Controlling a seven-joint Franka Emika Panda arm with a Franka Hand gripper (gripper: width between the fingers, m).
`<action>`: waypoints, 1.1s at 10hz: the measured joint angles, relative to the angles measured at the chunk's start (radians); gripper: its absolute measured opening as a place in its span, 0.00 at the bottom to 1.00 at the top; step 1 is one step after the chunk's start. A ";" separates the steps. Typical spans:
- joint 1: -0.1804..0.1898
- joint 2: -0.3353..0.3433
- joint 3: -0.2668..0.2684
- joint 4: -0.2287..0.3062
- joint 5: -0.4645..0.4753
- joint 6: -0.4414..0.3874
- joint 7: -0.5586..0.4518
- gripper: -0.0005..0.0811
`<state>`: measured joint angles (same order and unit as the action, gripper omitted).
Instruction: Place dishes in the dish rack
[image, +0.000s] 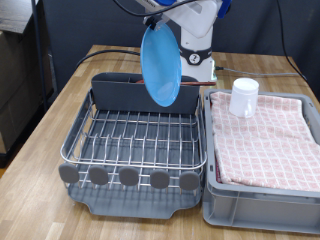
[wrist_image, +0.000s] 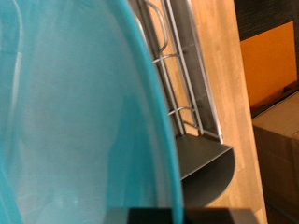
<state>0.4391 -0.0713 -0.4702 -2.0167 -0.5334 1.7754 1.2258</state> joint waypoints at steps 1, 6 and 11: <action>0.000 0.000 -0.006 -0.003 -0.022 0.011 -0.003 0.03; -0.009 0.011 -0.068 -0.022 -0.172 0.135 -0.103 0.03; -0.011 0.018 -0.121 -0.042 -0.242 0.273 -0.237 0.03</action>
<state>0.4283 -0.0535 -0.5910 -2.0590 -0.7755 2.0481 0.9890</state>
